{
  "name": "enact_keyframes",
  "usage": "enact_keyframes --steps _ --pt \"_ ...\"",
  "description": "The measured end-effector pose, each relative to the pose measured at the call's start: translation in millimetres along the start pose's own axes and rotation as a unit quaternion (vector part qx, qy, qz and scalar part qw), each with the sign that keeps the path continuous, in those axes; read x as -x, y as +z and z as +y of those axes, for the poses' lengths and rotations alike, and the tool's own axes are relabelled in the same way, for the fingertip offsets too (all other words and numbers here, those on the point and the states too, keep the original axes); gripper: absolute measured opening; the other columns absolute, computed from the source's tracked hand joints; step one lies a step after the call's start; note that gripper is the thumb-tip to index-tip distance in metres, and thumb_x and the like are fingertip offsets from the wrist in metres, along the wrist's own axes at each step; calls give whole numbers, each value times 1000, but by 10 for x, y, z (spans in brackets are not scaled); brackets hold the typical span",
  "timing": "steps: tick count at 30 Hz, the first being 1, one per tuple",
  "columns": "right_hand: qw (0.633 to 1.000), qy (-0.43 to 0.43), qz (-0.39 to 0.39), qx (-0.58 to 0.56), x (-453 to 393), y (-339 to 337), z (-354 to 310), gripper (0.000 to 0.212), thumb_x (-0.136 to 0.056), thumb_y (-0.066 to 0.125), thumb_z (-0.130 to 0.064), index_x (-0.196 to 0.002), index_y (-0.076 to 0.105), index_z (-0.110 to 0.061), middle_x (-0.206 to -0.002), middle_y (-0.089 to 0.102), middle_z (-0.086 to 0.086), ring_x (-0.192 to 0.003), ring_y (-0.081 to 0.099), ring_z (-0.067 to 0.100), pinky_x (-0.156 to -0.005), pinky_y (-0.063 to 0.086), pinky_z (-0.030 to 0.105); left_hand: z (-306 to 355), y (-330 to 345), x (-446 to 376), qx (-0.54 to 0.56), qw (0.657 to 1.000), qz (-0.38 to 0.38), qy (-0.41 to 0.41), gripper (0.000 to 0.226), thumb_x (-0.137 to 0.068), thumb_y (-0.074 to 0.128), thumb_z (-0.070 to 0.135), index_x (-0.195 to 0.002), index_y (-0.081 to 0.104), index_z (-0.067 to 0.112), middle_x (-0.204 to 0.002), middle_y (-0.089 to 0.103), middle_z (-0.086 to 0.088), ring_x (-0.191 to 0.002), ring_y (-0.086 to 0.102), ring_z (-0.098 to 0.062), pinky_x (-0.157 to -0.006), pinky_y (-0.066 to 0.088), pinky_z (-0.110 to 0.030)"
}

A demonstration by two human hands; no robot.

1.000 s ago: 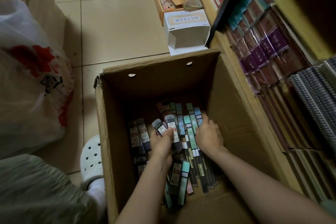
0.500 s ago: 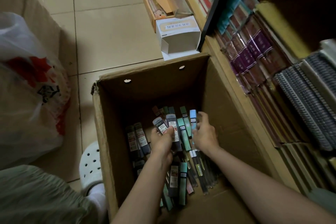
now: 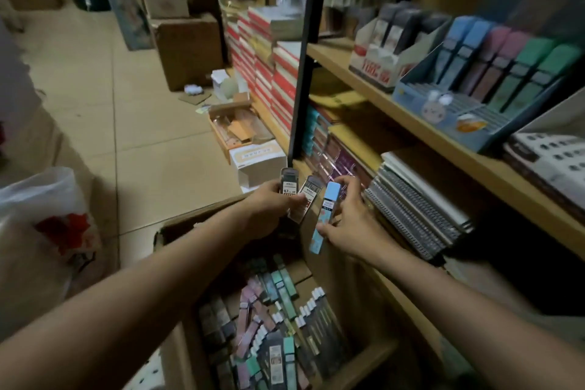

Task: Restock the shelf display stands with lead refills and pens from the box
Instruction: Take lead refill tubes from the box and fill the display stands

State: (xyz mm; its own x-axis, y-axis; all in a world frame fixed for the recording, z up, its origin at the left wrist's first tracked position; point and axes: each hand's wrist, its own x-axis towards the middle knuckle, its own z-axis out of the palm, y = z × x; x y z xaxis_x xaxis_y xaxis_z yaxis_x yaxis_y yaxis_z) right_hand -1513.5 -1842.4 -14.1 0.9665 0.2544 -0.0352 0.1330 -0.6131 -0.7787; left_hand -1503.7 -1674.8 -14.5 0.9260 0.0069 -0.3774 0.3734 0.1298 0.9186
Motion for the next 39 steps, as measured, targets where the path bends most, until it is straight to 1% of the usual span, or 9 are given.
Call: enact_keyframes --steps 4,10,14,19,24,27,30,35,39 --pt "999 -30 44 -4 209 -676 -380 71 -80 76 -11 -117 22 -40 -98 66 2 -79 71 17 -73 60 43 520 236 89 -23 994 -97 54 13 -87 65 5 -99 65 9 -80 75 -3 -73 72 -14 -58 54 -25" --pt "987 -53 151 15 388 -1440 -633 62 -81 75 -15 -110 25 -38 -86 66 4 -71 70 16 -66 61 42 884 585 243 16 983 -181 16 25 -90 63 14 -114 62 10 -97 75 -11 -87 73 -25 -62 58 -37" --pt "973 -52 225 -10 374 -1841 -707 54 -86 70 -11 -98 27 -40 -95 64 6 -68 72 20 -65 61 44 1181 845 272 79 974 -211 23 19 -95 55 11 -112 61 6 -103 69 -14 -96 67 -28 -73 57 -45" --pt "945 -66 320 -3 266 -2302 -852 45 -89 67 -10 -105 31 -31 -99 62 5 -66 72 14 -53 59 29 1399 1032 190 117 969 -219 14 28 -98 49 10 -126 55 8 -118 62 -14 -107 59 -28 -81 50 -45" --pt "919 -95 355 140 5 -2551 -919 40 -89 67 -18 -110 34 -26 -97 53 -7 -87 66 19 -66 61 41 1460 1001 -6 116 972 -205 17 29 -97 50 8 -126 53 8 -119 61 -15 -106 59 -29 -74 49 -45" --pt "899 -118 366 210 -244 -2556 -929 34 -87 70 -19 -104 40 -22 -92 55 -8 -84 61 15 -65 54 33 1442 968 -112 106 977 -187 19 30 -96 52 8 -127 52 6 -119 59 -17 -108 57 -31 -87 47 -48" --pt "892 -132 357 243 -481 -2516 -903 32 -87 71 -14 -100 43 -19 -93 55 -5 -83 57 13 -67 48 26 1466 975 -211 112 976 -184 9 28 -96 53 8 -124 54 6 -118 60 -16 -108 58 -30 -77 49 -43" --pt "895 -118 355 244 -743 -2469 -867 28 -85 72 -12 -100 49 -13 -97 58 1 -89 59 19 -74 53 35 1592 1030 -368 167 967 -193 5 24 -96 51 5 -120 57 8 -116 64 -14 -110 59 -29 -94 46 -47" --pt "891 -125 370 233 -895 -2434 -877 24 -85 72 -11 -99 52 -10 -97 59 5 -89 60 22 -76 54 40 1656 1082 -419 193 963 -187 2 26 -95 52 4 -120 58 9 -116 65 -12 -107 60 -27 -79 48 -42"
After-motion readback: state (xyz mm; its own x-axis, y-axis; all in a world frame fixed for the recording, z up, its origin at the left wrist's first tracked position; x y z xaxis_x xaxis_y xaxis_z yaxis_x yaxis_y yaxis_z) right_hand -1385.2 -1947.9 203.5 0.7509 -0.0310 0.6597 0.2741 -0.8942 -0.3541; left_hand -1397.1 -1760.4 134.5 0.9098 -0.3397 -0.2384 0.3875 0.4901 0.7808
